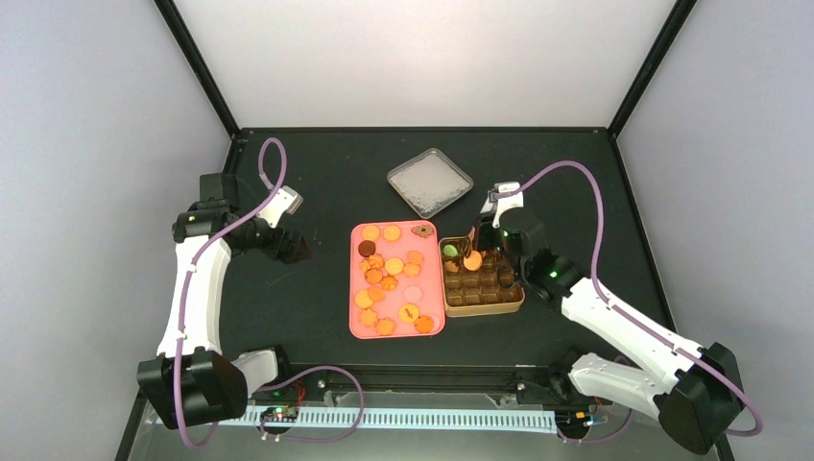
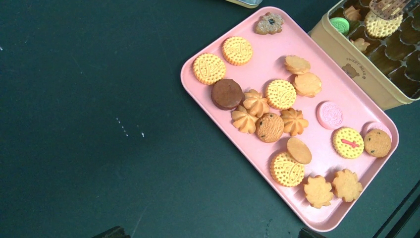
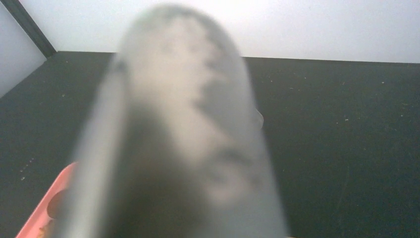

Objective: Pack the cookies
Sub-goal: Pick up the fake cookies from the empty pocket of the box.

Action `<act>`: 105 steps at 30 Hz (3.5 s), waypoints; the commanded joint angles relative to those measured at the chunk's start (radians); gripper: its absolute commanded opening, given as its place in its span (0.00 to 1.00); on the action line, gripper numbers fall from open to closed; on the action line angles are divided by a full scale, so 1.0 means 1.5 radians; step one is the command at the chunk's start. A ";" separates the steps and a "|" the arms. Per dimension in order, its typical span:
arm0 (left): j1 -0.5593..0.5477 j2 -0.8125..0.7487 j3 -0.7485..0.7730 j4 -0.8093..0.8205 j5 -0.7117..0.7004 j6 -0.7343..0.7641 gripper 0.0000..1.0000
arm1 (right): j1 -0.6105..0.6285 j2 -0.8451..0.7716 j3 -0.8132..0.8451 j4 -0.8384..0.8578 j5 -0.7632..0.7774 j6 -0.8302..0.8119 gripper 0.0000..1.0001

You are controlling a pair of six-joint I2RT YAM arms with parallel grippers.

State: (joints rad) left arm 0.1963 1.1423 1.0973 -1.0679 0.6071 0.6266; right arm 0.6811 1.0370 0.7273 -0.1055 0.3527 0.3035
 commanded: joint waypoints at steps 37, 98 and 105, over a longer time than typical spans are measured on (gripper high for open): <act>0.004 0.010 0.014 0.003 0.026 0.002 0.92 | -0.006 0.065 0.118 -0.074 -0.154 -0.189 0.01; 0.004 0.011 0.053 -0.025 0.032 0.012 0.92 | -0.081 -0.018 0.009 0.050 -0.321 -0.266 0.35; 0.004 0.011 0.054 -0.026 0.029 0.012 0.92 | -0.081 -0.033 0.030 0.034 -0.333 -0.258 0.35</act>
State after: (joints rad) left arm 0.1963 1.1542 1.1316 -1.0794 0.6361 0.6285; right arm 0.5659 1.0203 0.7437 -0.0902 -0.1425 -0.1013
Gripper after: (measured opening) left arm 0.920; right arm 0.357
